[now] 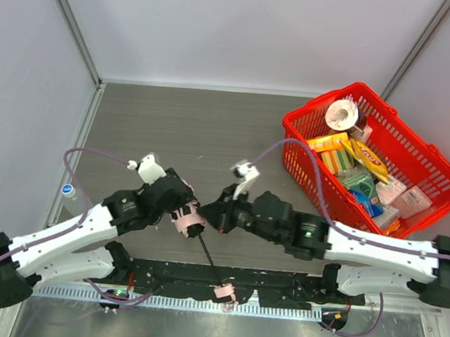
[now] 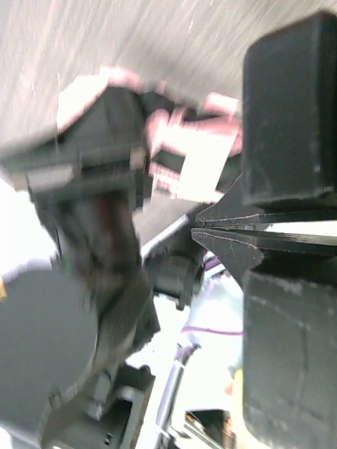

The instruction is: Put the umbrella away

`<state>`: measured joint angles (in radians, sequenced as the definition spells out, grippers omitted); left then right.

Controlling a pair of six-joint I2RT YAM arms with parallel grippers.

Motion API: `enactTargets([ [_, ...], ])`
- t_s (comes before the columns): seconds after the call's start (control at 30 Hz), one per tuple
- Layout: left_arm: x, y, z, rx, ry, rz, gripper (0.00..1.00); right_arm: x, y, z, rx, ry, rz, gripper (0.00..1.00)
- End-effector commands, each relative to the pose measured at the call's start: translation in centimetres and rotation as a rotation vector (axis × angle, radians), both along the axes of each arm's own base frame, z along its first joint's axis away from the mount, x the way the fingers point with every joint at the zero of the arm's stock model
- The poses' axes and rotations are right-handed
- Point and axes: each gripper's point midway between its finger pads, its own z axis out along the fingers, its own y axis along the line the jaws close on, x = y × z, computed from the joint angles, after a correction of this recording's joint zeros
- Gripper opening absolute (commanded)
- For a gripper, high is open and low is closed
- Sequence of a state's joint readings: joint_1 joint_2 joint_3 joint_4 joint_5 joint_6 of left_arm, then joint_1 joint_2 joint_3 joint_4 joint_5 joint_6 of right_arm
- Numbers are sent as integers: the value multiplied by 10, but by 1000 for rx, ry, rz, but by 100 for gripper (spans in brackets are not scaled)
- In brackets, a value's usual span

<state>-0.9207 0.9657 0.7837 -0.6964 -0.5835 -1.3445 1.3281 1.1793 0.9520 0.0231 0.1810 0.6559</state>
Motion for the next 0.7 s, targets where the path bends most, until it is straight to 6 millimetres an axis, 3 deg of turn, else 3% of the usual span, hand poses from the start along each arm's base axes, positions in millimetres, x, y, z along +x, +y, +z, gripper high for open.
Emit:
enactTargets([
  [0.0, 17, -30, 63, -271, -281, -96, 0, 51, -90, -10, -38, 1, -337, 11],
  [0.1, 12, -39, 107, -449, -456, -169, 0, 69, -115, -22, -16, 72, -381, 18],
  [0.17, 7, -41, 132, -547, -575, -208, 0, 68, -115, -29, -44, 79, -303, 29],
  [0.23, 3, -42, 150, -566, -630, -243, 0, 60, -108, -19, -47, 51, -198, 42],
  [0.27, 0, -43, 161, -561, -655, -271, 0, 47, -98, -5, -26, 30, -94, 49],
  [0.33, -1, -44, 169, -540, -668, -291, 0, 32, -87, 17, 20, 9, 20, 61],
  [0.37, 0, -42, 173, -534, -677, -287, 0, 29, -81, 17, 21, 13, 55, 63],
  [0.4, 1, -41, 174, -521, -678, -281, 0, 17, -76, 26, 29, 8, 127, 72],
  [0.43, 2, -40, 173, -504, -674, -276, 0, 16, -71, 25, 13, 8, 140, 73],
  [0.5, 4, -39, 172, -469, -676, -276, 0, 16, -63, 40, -19, -46, 113, 74],
  [0.53, 5, -39, 173, -459, -681, -280, 0, 6, -59, 39, -45, -58, 137, 74],
  [0.67, 5, -42, 177, -443, -698, -301, 0, 8, -47, 49, -70, -88, 88, 74],
])
